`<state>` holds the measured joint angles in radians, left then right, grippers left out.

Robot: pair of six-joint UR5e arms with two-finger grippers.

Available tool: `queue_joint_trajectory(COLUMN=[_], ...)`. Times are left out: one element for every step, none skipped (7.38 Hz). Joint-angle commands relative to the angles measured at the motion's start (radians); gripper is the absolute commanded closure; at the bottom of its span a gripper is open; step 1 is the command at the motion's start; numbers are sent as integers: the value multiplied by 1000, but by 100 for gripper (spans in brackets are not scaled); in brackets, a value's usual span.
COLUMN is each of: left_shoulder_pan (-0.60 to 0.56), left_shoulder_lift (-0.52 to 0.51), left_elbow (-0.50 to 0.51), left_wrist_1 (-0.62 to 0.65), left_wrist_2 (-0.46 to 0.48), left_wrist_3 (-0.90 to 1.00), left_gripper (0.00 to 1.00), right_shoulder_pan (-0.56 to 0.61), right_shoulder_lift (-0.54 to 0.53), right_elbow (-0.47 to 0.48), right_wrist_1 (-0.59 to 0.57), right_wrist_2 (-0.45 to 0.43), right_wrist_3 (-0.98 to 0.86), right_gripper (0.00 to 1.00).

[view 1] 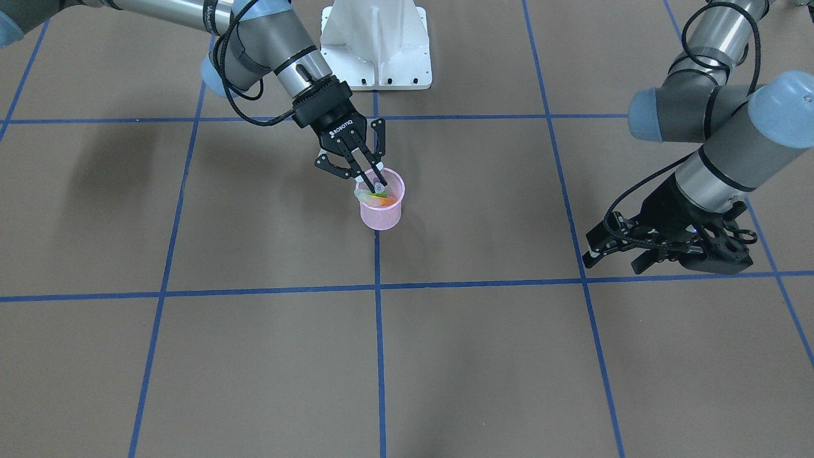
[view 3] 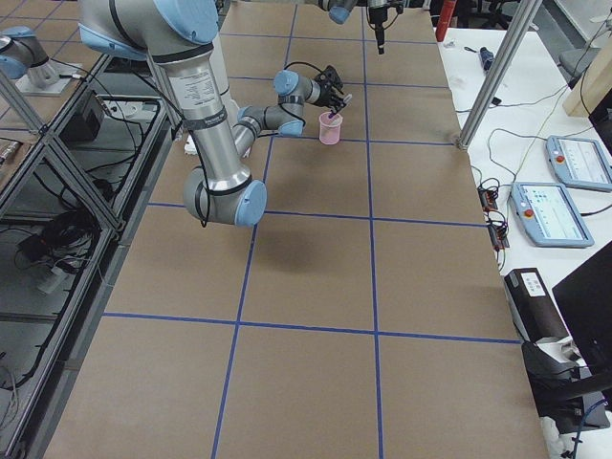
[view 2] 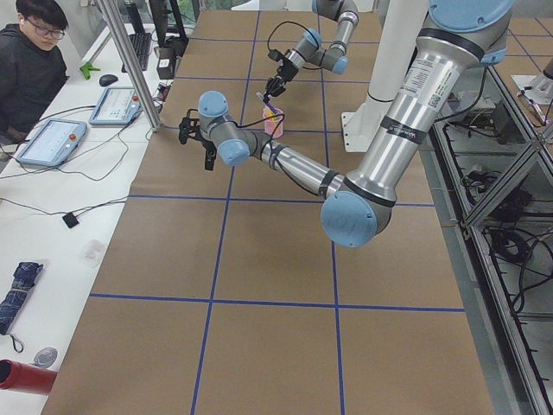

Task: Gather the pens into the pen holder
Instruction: 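Lower the purple marker into the pink cup and open the right gripper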

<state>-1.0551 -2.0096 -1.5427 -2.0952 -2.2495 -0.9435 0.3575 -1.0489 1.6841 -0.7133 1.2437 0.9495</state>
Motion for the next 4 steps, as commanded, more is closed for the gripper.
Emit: queue_joint_trajectory(left_shoulder_pan=[3, 3, 6, 6], left_shoulder_lift=[5, 6, 8, 6], left_elbow=[3, 3, 3, 3], left_wrist_1=[-2, -2, -2, -2], left_wrist_2=[1, 14, 30, 30], left_wrist_3=[14, 14, 14, 14], left_gripper=[1, 1, 1, 1], right_shoulder_pan=[-5, -5, -5, -6], right_shoulder_lift=[1, 3, 22, 30], right_elbow=[-12, -11, -11, -11], right_wrist_1=[0, 0, 2, 5], right_wrist_2=[-6, -7, -9, -6], right_wrist_3=[0, 0, 2, 8], right_gripper=[100, 100, 96, 76])
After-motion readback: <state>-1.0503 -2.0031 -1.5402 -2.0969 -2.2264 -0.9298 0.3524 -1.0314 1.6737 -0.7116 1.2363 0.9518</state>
